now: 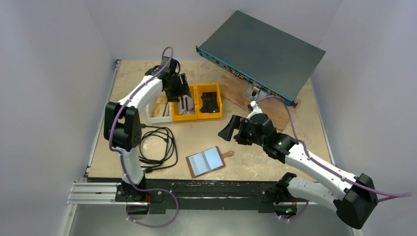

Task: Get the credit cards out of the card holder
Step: Place the credit card in the storage box, then remove the credit card from the card holder.

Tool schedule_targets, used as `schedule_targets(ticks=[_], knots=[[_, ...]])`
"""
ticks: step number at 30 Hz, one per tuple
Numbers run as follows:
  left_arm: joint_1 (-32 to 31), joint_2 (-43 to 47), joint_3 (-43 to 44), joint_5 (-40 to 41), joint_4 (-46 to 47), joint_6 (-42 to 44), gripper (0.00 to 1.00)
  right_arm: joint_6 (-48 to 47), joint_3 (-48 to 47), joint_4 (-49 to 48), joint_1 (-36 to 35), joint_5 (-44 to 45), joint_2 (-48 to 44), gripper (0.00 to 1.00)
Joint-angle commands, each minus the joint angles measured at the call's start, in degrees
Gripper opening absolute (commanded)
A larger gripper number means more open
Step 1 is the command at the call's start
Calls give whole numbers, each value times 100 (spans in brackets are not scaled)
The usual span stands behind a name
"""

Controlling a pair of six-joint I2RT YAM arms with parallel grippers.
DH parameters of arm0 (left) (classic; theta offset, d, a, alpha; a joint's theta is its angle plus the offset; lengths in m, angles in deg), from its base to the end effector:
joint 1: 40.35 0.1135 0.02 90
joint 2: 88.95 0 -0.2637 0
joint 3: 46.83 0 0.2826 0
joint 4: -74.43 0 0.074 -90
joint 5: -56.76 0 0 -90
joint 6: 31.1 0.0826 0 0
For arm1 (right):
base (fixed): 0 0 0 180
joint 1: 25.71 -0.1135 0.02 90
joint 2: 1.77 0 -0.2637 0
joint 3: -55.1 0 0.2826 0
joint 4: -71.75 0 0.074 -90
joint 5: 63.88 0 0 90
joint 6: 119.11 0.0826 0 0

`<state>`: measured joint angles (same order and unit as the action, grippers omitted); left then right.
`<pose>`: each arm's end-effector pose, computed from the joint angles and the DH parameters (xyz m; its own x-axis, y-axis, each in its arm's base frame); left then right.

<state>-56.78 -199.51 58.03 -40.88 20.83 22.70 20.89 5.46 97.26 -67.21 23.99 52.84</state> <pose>0.4510 -0.1444 0.1983 -0.8696 -0.3539 -0.3445 -0.2083 0.8953 -0.3938 0.2105 0.1903 0.2246 -0.7698 0.3410 -0.5395 -0.1500 0.7249 0.6723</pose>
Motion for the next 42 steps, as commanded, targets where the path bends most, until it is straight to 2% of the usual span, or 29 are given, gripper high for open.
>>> schedule_targets(ticks=[1,5,11,17,22,32,38,42], knots=[[112,505,205,17,-157,230,67,-254,-261,-10,14,179,172,95],[113,1147,-148,22,-294,214,69,-333,-331,-63,-106,204,382,95],[104,2522,-1572,-349,67,-42,69,-346,-646,-78,-933,675,1078,91],[103,3864,-2950,-544,91,-20,69,-506,-1105,7,-1762,1094,2024,75],[104,4625,-3906,-731,70,-100,69,-570,-1580,295,-2299,1546,2819,71],[104,5183,-4709,-1088,169,-178,70,-598,-2357,924,-2838,1917,4051,67],[104,5088,-4767,-1313,322,-143,70,-566,-2649,1225,-2908,1916,4464,66],[104,5014,-4761,-1400,389,-109,70,-407,-2701,1345,-2908,1756,4666,60]])
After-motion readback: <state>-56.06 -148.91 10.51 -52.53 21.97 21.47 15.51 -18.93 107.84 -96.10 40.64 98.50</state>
